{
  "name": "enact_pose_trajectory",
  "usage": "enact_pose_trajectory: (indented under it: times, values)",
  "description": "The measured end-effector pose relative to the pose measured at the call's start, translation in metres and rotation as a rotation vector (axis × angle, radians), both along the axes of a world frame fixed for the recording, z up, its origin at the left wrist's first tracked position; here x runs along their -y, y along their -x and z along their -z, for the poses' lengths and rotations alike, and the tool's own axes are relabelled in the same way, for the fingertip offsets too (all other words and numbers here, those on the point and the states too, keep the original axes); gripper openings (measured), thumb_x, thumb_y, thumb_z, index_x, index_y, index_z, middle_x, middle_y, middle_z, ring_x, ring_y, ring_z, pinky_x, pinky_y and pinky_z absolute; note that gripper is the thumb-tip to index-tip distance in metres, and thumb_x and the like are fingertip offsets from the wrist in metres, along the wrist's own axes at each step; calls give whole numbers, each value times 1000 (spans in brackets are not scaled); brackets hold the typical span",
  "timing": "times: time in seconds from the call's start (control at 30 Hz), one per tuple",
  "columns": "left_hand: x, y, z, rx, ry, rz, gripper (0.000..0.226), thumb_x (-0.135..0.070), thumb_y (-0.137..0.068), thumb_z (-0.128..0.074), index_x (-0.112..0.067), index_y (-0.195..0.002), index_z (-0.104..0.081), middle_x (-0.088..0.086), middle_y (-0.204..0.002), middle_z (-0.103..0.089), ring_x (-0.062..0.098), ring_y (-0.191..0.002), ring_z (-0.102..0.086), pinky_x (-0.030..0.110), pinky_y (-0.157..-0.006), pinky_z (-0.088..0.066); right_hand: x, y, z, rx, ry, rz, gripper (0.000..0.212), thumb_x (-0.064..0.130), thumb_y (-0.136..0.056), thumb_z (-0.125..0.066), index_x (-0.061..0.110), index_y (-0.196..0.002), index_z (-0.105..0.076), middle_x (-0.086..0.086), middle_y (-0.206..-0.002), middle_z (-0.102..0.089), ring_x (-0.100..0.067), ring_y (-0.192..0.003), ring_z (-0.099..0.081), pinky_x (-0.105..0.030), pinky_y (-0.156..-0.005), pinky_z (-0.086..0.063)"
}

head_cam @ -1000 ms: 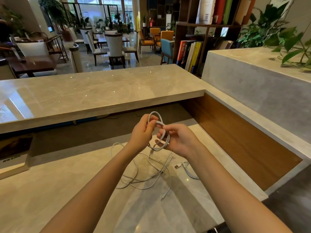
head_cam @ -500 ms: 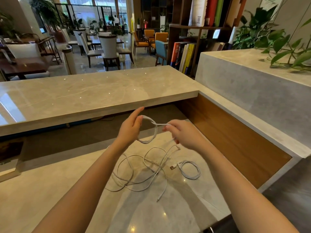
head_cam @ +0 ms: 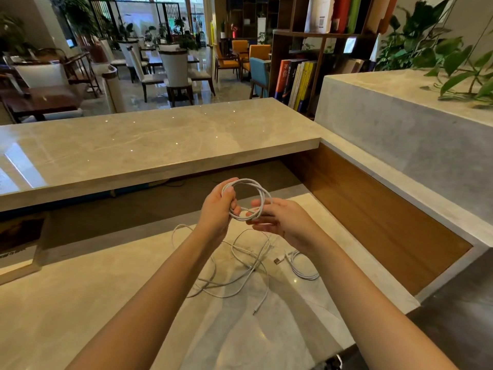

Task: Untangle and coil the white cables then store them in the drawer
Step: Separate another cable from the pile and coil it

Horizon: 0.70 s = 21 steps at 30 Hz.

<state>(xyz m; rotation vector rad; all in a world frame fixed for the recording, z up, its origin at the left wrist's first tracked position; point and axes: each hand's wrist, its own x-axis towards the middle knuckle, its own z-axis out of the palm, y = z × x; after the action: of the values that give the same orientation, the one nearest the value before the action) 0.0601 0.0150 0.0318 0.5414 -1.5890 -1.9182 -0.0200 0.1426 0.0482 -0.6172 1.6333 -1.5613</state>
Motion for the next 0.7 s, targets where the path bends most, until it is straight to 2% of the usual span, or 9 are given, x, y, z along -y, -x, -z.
enact_pose_trajectory:
  times: [0.1,0.2,0.27,0.37,0.47,0.53,0.6,0.7]
  values:
    - [-8,0,4,120,198,-134,26,-16,-100,-34,-16,-118,-53,2,-79,-53,12,-67,-52,21,-60,-47,1,-4,-4,-33,21,0,24,12,-91,-52,10,-111,-64,-11,-100,-70,-19,-97,-65,-33,-86,-53]
    - [-12,2,3,147,257,-221,21,-17,-100,-33,-20,-111,-51,0,-91,-55,11,-73,-54,19,-63,-47,3,-10,-3,-135,-5,-12,23,21,-89,-57,18,-110,-64,-7,-106,-70,-18,-102,-63,-32,-88,-51]
    - [-14,4,2,162,275,-260,19,-16,-100,-33,-19,-108,-50,-1,-89,-53,8,-69,-51,18,-60,-44,4,-14,-1,-224,-19,6,22,26,-89,-58,20,-109,-64,0,-99,-71,-13,-98,-63,-28,-85,-51]
    - [-15,5,2,172,251,-278,17,-17,-100,-34,-20,-105,-50,2,-89,-55,12,-72,-53,23,-65,-47,6,-17,5,-269,3,99,19,23,-93,-52,17,-104,-67,7,-86,-72,-9,-91,-64,-24,-80,-49]
    - [-11,5,1,166,77,-212,18,-16,-99,-38,-16,-106,-54,9,-89,-60,17,-76,-60,28,-70,-53,9,-16,11,-201,0,160,22,18,-91,-51,12,-100,-70,-1,-89,-74,-18,-94,-65,-33,-85,-51]
    - [-11,4,-1,95,-174,-95,19,-13,-98,-40,-7,-106,-56,11,-80,-63,16,-67,-63,27,-64,-55,9,-16,14,-100,31,195,22,11,-88,-50,11,-93,-72,-3,-88,-73,-18,-91,-65,-34,-85,-52]
    - [-13,3,-3,-13,-491,6,18,-12,-97,-42,-2,-96,-57,9,-65,-64,15,-57,-65,29,-60,-57,8,-15,16,-10,54,230,23,9,-87,-48,9,-86,-71,-4,-82,-71,-17,-84,-65,-32,-81,-52]
    - [-16,1,-1,-131,-778,93,15,-14,-96,-43,-3,-94,-53,7,-58,-56,12,-42,-54,24,-45,-53,7,-11,20,6,-37,292,22,13,-86,-52,1,-91,-70,-7,-80,-67,-18,-82,-61,-32,-77,-50]
